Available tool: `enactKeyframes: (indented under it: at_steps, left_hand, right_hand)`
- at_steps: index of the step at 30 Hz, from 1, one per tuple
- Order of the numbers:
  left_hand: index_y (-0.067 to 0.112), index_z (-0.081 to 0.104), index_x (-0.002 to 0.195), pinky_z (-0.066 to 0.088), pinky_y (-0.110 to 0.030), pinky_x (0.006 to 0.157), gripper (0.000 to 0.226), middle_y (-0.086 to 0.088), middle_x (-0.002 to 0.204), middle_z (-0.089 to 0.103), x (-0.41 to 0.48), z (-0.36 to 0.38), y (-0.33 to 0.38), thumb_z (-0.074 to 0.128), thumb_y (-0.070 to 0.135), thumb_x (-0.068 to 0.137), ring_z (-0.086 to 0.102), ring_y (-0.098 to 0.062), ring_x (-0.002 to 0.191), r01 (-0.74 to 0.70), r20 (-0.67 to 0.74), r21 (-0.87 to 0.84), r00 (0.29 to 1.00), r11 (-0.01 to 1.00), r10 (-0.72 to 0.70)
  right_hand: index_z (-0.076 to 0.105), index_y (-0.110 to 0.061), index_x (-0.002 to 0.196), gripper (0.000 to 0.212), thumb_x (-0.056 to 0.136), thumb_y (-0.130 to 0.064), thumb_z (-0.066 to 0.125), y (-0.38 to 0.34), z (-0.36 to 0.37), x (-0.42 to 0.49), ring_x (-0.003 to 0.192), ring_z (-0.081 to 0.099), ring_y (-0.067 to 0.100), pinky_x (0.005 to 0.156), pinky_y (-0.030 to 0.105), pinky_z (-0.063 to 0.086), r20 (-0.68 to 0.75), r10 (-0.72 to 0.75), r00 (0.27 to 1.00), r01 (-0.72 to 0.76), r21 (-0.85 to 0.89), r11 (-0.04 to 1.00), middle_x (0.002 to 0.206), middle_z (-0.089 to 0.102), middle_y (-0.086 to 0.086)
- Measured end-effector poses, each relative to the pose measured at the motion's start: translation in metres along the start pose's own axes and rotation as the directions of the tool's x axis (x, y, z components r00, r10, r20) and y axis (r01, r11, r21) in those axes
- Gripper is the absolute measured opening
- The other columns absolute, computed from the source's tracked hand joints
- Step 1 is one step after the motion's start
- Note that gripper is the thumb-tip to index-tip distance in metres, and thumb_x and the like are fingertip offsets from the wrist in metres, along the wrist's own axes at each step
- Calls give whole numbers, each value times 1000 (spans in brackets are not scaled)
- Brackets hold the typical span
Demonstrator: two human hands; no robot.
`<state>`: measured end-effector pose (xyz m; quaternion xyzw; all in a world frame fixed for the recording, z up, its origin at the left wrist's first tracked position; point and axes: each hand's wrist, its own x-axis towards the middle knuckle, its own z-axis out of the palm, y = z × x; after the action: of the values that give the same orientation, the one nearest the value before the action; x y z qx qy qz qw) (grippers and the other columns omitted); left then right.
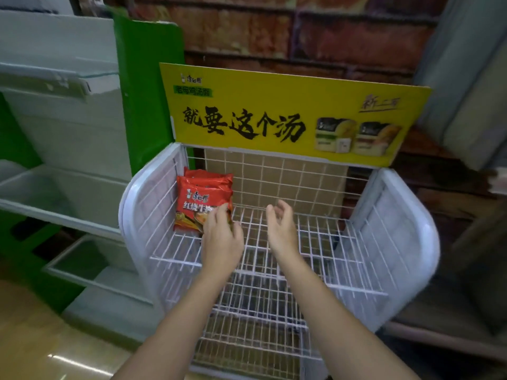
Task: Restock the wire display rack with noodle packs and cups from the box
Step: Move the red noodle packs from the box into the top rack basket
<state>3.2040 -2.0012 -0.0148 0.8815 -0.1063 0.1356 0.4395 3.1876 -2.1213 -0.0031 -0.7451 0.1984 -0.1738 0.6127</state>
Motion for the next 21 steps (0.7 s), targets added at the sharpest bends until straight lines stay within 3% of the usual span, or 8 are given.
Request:
enactKeyframes:
  at_steps: [2,4,7,13,17,21]
  left_hand:
    - [11,38,143,35,-35,109,47,-7,142,42,-31,-1,18,49,19,98,41,-22,131,-3,46,-50,999,999,5]
    - [14,37,144,35,-34,108,46,-4,146,38,-70,-5,39,47,22,100,39,-20,133,2,93,-100,996,995,8]
    - [15,37,145,35,-34,109,46,-1,149,36,-124,-13,67,45,24,101,38,-18,135,-25,122,-143,992,989,43]
    - [21,41,141,39,-35,108,42,3,145,41,-228,-10,129,46,28,100,42,-14,132,-62,217,-251,969,966,119]
    - [19,43,139,33,-22,98,40,2,142,43,-280,12,170,46,25,100,43,-13,130,-85,262,-301,950,950,168]
    - [17,45,137,32,-21,98,37,2,139,44,-332,43,207,45,23,100,43,-12,129,-94,310,-334,929,938,204]
  right_hand:
    - [33,-17,147,48,103,-35,42,1,-26,-29,121,49,11,98,25,38,-54,0,999,2,36,999,147,44,3]
    - [35,-20,144,45,103,-37,41,5,-54,-66,119,51,12,105,36,43,-115,15,993,-9,58,998,145,46,2]
    - [38,-27,139,40,102,-41,40,12,-91,-118,122,53,16,105,48,45,-167,39,985,-26,79,997,134,48,-8]
    - [41,-32,137,37,101,-41,43,21,-179,-231,122,55,13,106,47,45,-261,58,964,-32,103,994,131,53,-8]
    - [44,-30,133,32,102,-36,44,31,-240,-277,111,60,6,102,44,49,-329,72,941,-34,120,992,117,57,-16]
    - [44,-30,131,29,103,-34,42,49,-304,-308,111,60,10,92,37,54,-380,90,921,-41,135,990,119,56,-13]
